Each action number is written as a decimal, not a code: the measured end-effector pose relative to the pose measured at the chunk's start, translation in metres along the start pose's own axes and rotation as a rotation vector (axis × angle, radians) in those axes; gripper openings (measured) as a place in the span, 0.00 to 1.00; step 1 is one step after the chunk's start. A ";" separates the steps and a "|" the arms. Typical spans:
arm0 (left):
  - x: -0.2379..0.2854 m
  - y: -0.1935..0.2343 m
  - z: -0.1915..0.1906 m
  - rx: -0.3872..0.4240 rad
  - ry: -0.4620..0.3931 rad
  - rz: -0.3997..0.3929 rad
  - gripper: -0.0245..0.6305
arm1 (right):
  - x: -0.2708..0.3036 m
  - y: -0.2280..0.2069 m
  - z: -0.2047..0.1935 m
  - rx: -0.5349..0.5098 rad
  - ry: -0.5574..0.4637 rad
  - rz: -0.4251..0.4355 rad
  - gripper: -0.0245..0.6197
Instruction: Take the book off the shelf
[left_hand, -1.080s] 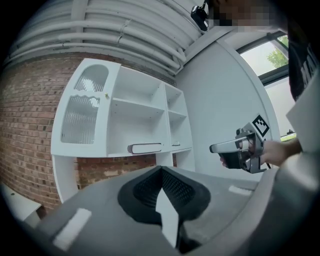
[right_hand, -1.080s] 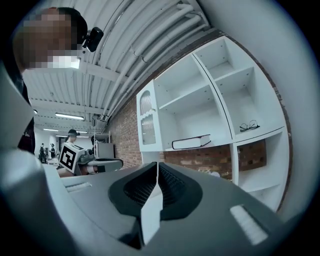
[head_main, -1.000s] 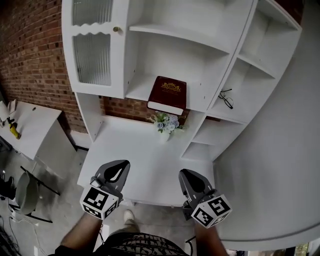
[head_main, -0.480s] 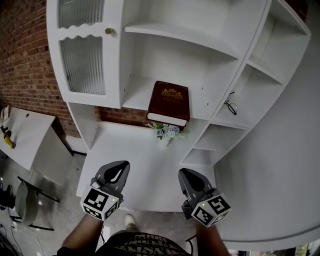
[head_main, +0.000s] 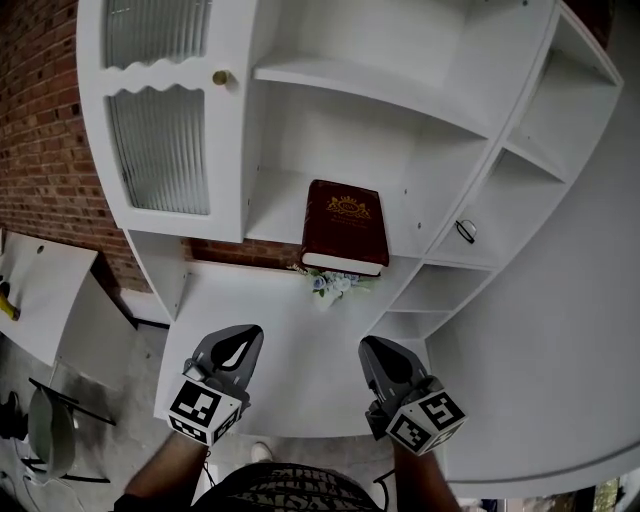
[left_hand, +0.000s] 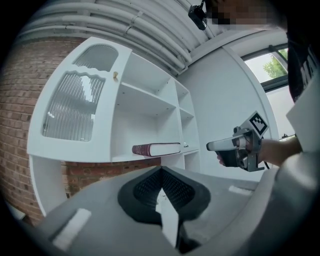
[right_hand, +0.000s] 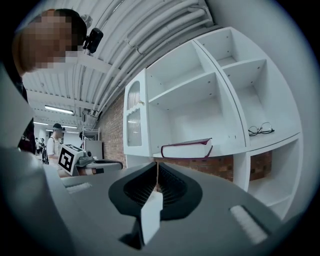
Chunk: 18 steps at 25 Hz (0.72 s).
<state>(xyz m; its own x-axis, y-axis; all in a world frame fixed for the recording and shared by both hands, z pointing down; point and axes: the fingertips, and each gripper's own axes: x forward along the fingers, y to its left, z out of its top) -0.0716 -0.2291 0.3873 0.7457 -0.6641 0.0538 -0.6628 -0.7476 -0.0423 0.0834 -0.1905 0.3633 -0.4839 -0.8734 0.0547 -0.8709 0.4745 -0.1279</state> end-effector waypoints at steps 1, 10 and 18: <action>0.003 0.002 -0.001 0.001 0.002 -0.011 0.04 | 0.002 0.000 -0.001 0.001 -0.001 -0.005 0.08; 0.038 0.004 0.004 0.003 -0.027 -0.069 0.04 | 0.001 -0.025 0.004 0.015 0.003 -0.074 0.08; 0.072 0.021 0.015 0.048 -0.033 0.001 0.04 | 0.019 -0.065 0.033 0.021 -0.051 -0.045 0.08</action>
<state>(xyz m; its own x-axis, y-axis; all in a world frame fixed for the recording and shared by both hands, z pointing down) -0.0306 -0.2925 0.3755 0.7474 -0.6641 0.0206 -0.6602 -0.7457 -0.0900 0.1337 -0.2416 0.3404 -0.4390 -0.8984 0.0099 -0.8894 0.4329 -0.1469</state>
